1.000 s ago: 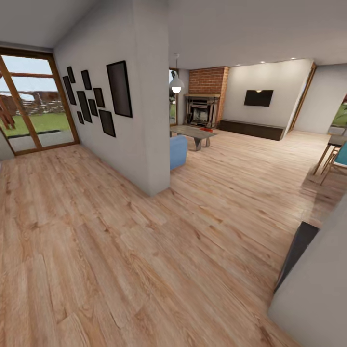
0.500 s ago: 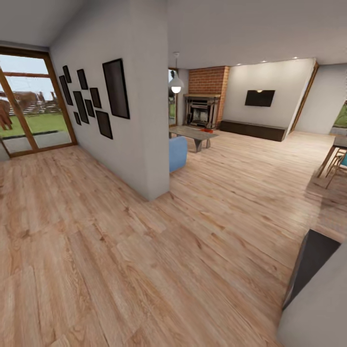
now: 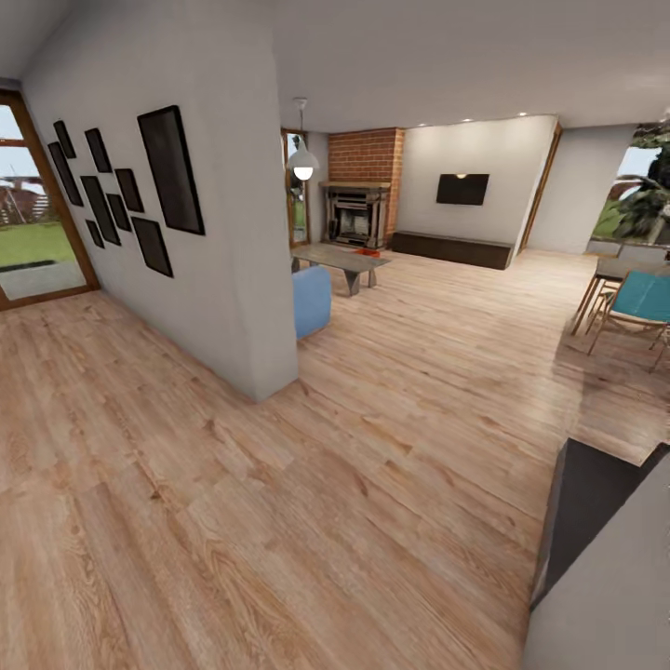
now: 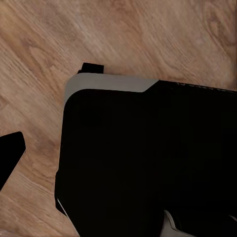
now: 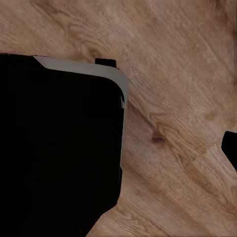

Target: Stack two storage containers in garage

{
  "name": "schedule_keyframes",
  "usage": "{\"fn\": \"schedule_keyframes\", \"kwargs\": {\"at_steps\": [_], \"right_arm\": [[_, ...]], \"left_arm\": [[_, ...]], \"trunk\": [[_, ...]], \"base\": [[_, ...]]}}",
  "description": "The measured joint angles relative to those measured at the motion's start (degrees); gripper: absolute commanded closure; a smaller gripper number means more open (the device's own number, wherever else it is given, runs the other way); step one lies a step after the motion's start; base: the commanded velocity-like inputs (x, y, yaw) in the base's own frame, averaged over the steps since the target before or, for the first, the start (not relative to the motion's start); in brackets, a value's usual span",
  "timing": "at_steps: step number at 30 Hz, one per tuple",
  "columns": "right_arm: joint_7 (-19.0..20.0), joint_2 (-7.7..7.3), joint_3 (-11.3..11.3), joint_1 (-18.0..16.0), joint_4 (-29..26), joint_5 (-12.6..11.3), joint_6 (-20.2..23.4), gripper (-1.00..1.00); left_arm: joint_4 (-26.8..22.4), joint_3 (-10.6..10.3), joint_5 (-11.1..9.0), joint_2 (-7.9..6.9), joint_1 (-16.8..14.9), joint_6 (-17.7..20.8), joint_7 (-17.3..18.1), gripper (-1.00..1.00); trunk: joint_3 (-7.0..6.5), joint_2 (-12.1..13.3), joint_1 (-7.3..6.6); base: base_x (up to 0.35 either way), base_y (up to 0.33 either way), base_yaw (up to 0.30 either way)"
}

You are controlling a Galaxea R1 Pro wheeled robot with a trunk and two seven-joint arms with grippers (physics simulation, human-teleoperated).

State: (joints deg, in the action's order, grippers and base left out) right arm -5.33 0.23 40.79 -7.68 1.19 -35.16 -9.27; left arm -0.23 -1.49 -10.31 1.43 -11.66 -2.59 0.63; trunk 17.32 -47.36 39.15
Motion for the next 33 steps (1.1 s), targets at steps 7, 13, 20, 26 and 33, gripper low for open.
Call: {"fn": "schedule_keyframes", "kwargs": {"at_steps": [7, 13, 20, 26, 33], "right_arm": [[0.0, 0.08, 0.0, 0.0, 0.0, 0.0, 0.0, -1.00], [0.0, 0.07, 0.0, 0.0, 0.0, 0.3, 0.0, -1.00], [0.0, 0.08, 0.1, 0.0, 0.0, 0.5, 0.0, -1.00], [0.0, 0.09, 0.1, 0.0, 0.0, 0.5, 0.0, -1.00], [0.0, 0.09, 0.1, 0.0, 0.0, 0.5, 0.0, -1.00]], "left_arm": [[0.0, 0.0, 0.0, -0.01, 0.0, 0.1, 0.0, -1.00], [0.0, 0.0, 0.0, 0.02, 0.0, 0.1, 0.0, -1.00], [0.0, 0.0, 0.0, 0.01, 0.0, 0.1, 0.0, -1.00], [0.0, 0.0, 0.0, -0.02, 0.0, 0.1, 0.0, -1.00], [0.0, 0.0, 0.0, -0.02, 0.0, 0.1, 0.0, -1.00]], "trunk": [[0.00, 0.0, 0.00], [0.00, 0.0, 0.00], [0.00, 0.0, 0.00], [0.00, 0.0, 0.00], [0.00, 0.0, 0.00]], "base": [[0.322, 0.000, -0.039], [0.322, 0.000, -0.001], [0.322, 0.000, 0.000], [0.322, 0.000, 0.000], [0.322, 0.000, 0.000]]}}
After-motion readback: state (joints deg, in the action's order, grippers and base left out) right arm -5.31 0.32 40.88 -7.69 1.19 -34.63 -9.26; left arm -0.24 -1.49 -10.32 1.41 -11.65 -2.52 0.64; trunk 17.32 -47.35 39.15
